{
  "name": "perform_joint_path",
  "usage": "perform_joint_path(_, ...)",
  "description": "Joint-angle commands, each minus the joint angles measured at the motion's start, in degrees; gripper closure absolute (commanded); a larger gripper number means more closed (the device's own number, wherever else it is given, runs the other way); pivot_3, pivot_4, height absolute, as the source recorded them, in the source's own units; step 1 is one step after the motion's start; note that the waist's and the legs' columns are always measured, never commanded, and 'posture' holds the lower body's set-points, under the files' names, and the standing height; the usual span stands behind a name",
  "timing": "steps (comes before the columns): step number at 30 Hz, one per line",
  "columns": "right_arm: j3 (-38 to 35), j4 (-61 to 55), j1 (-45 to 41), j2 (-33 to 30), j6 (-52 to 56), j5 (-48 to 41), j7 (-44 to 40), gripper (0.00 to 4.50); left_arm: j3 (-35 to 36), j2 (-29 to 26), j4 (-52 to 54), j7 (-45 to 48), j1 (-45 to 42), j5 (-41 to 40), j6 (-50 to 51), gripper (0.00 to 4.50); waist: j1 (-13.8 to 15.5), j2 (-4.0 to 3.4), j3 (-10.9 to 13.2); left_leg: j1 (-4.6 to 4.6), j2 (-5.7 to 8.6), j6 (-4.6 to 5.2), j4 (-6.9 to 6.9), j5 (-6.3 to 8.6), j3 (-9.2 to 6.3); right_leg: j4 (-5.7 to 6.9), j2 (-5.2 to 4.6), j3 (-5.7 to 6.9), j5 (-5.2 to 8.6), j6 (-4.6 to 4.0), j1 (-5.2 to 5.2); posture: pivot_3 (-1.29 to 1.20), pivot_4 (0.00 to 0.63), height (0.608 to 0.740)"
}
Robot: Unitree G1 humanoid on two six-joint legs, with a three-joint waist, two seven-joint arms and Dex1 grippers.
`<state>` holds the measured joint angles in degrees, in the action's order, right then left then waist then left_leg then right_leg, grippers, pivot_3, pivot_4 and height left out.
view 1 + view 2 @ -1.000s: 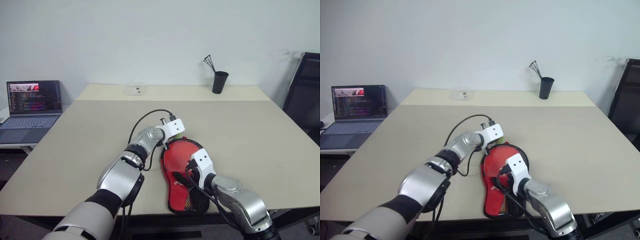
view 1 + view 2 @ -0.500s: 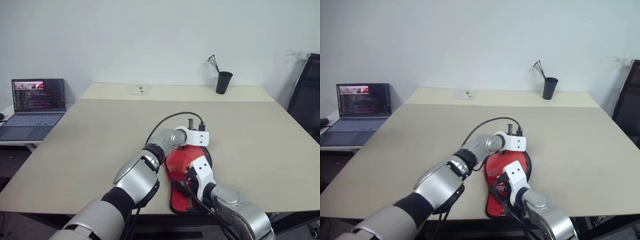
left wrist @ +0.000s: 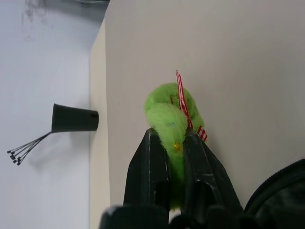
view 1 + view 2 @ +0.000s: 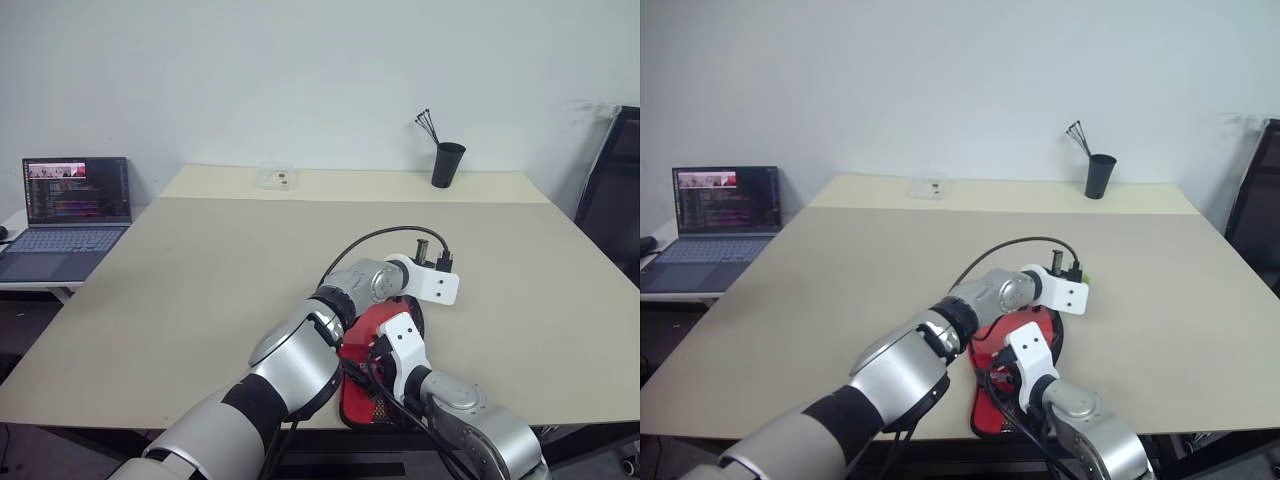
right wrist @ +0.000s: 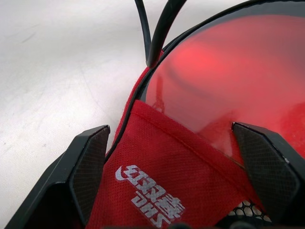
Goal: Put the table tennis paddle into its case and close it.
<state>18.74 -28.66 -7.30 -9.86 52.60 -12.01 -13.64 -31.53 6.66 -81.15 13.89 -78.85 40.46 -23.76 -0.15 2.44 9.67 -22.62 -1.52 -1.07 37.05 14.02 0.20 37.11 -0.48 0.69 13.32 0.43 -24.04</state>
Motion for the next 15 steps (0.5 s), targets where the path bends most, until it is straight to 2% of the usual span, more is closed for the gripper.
perform_joint_path(1,1.81,6.58,1.75,-0.28,4.36,-0.43,-0.81,0.0,2.93,1.52,2.16,2.59,-0.92,-3.39,-2.28,3.83,0.0,0.0,0.0,0.01,0.0,0.0,0.0,0.0,0.0,0.01,0.0,0.0,0.0,0.0,0.0,0.0,0.15,0.74)
perform_joint_path(9,1.34,10.16,-1.87,-0.46,2.48,0.23,-2.18,0.0,4.96,0.87,2.41,7.28,0.48,-5.74,-2.67,1.1,-0.56,-0.09,-0.1,0.2,-0.03,0.0,0.0,0.0,0.06,0.05,0.04,-0.04,0.0,0.0,0.13,0.0,0.15,0.74)
perform_joint_path(12,0.79,12.07,-3.83,-0.59,1.42,0.3,-2.94,0.0,7.22,-0.24,2.76,8.18,0.54,-7.97,-2.44,1.1,-0.81,-0.1,-0.1,0.64,-0.05,0.01,-0.04,0.0,0.04,0.02,0.04,-0.02,0.0,-0.01,0.5,0.0,0.15,0.74)
perform_joint_path(15,-0.39,12.94,-5.18,-1.22,0.72,-0.09,-4.04,0.0,10.85,-2.32,3.27,8.0,0.04,-11.3,-1.85,1.1,-1.22,-0.1,-0.1,0.7,-0.05,0.0,-0.04,0.0,0.04,0.01,0.04,-0.02,0.0,-0.01,0.57,0.0,0.15,0.74)
